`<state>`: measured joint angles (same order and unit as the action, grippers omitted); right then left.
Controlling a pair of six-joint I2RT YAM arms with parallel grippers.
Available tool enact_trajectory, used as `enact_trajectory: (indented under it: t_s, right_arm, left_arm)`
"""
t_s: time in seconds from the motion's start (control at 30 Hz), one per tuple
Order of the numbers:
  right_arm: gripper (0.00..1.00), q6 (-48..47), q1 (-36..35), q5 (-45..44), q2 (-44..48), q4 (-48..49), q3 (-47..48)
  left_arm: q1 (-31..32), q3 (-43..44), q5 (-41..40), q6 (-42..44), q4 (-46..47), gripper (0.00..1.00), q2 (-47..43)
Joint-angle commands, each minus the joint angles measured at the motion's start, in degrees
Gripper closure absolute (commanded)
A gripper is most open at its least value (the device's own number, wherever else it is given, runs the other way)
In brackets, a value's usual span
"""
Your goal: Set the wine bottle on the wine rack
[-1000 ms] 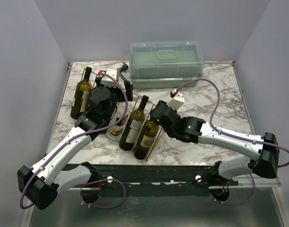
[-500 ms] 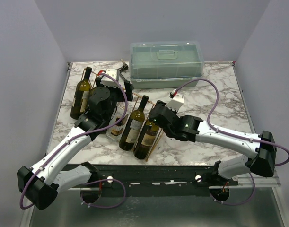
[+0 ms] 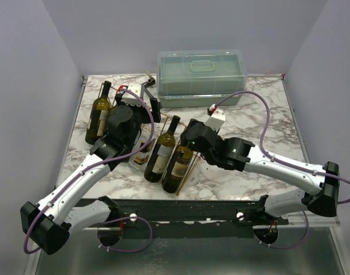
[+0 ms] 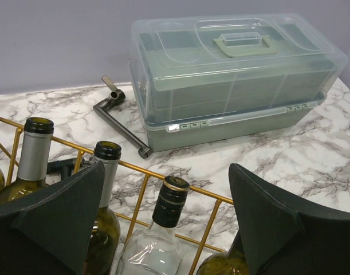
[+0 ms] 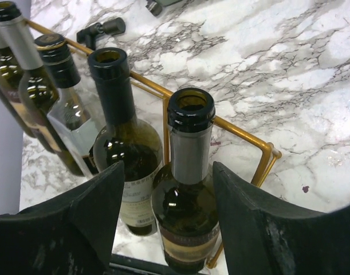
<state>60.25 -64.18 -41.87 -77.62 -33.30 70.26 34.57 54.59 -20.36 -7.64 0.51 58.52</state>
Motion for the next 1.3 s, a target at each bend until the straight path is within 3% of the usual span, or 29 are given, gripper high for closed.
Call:
enact_trajectory:
  t_s: [0.0, 0.13, 0.47, 0.73, 0.97, 1.27]
  right_arm:
    - [0.33, -6.76, -0.51, 2.77, 5.62, 0.71, 1.05]
    - [0.26, -13.23, -0.52, 3.98, 10.73, 2.1, 1.12]
    - [0.01, -27.94, -0.51, -0.74, 21.92, 0.71, 7.91]
    - [0.0, -38.11, -0.54, -1.83, 27.83, 4.47, 16.1]
    - [0.0, -39.23, -0.59, -0.01, 31.56, 7.7, 17.41]
    - [0.0, -39.3, -0.51, -0.8, 33.85, 9.63, 14.84]
  left_arm:
    - [-0.2, 1.29, -0.81, -0.1, -1.7, 0.09, -2.47]
    - [-0.2, 3.16, -1.1, -0.44, -3.35, 0.02, -4.77]
    - [-0.2, 21.98, 6.98, -5.56, -21.55, 0.01, -10.73]
    - [-0.2, 29.4, 4.12, -6.23, -23.06, 0.01, -15.44]
    - [-0.2, 33.22, -1.08, -5.42, -22.9, 0.01, -17.9]
    - [-0.16, 31.68, -6.05, -5.51, -22.77, 0.01, -21.67]
